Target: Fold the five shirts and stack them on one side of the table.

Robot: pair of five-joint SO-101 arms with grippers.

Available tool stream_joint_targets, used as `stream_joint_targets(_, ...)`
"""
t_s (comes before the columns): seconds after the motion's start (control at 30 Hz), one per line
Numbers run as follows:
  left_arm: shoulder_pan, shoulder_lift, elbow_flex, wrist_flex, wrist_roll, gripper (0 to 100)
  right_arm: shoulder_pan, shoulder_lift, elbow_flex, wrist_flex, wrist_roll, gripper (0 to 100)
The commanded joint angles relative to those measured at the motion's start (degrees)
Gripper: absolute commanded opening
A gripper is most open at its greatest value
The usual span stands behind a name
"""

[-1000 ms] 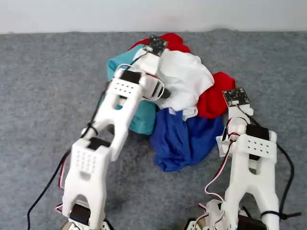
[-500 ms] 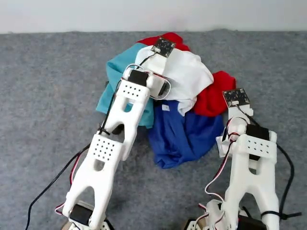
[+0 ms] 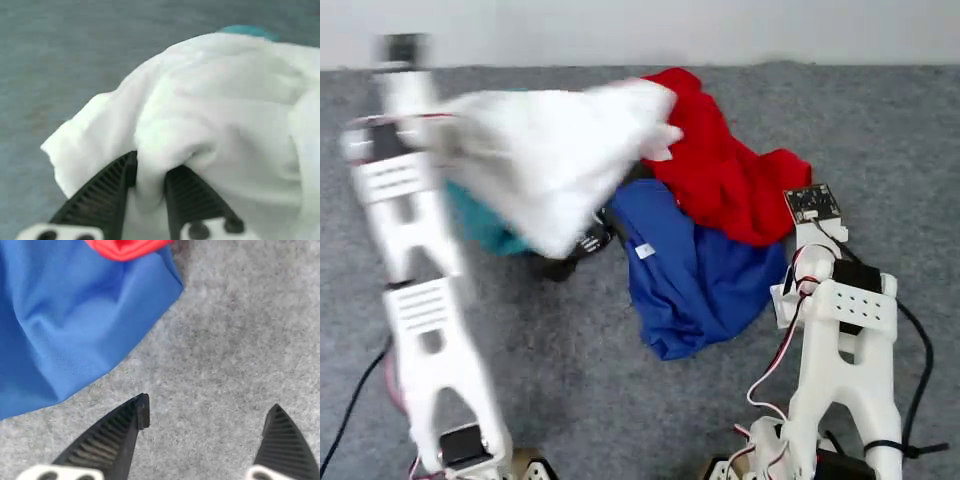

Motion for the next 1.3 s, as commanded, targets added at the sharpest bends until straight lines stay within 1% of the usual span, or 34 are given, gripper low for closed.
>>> stream_joint_targets(0.0,-13.4,-7.8,-4.0,1.1,0.6,1,0.6,0.0,-0.3,-0.2,-0.5,35.7)
stream_joint_targets(0.1,-21.0,-9.1,-4.0,1.1,0.6,1,0.5,0.0,-0.3,-0.2,-0.5,35.7)
stream_joint_targets(0.2,-24.9,-9.1,-4.0,1.1,0.6,1,0.4,0.0,-0.3,-0.2,-0.5,35.7)
stream_joint_targets(0.3,-24.9,-9.6,-4.0,3.3,0.7,1,-1.4,0.0,0.1,-0.2,-0.6,35.7)
stream_joint_targets(0.33,-23.6,-9.8,-4.1,4.6,0.8,2,-2.2,0.0,0.6,-0.7,-0.6,35.7)
stream_joint_targets(0.4,-20.9,-11.0,-2.7,4.7,2.0,2,-4.0,0.0,2.3,-2.3,-0.6,35.7)
stream_joint_targets(0.47,-17.3,-12.8,-0.7,4.7,3.0,6,-5.2,0.0,3.6,-3.7,-0.6,35.7)
stream_joint_targets(0.6,-6.9,-17.4,5.7,4.7,3.2,19,-5.7,0.0,4.3,-4.2,-0.5,35.9)
stream_joint_targets(0.67,-1.7,-20.0,9.9,4.7,3.1,22,-5.7,0.0,4.3,-4.0,-0.4,35.9)
stream_joint_targets(0.8,7.5,-24.8,20.9,4.6,2.9,26,-5.6,0.0,5.4,-4.1,2.1,35.9)
stream_joint_targets(0.9,13.8,-27.7,29.0,4.6,2.8,27,-5.6,0.0,6.6,-4.3,2.3,35.9)
stream_joint_targets(1.07,29.2,-30.2,39.5,4.5,2.8,27,-5.6,0.1,8.7,-7.6,2.2,35.9)
stream_joint_targets(1.17,37.6,-28.9,41.0,3.4,2.7,28,-5.5,0.1,10.1,-9.3,2.2,35.9)
stream_joint_targets(1.27,42.1,-25.8,41.0,-0.8,3.0,28,-5.5,0.1,11.2,-10.9,2.2,35.9)
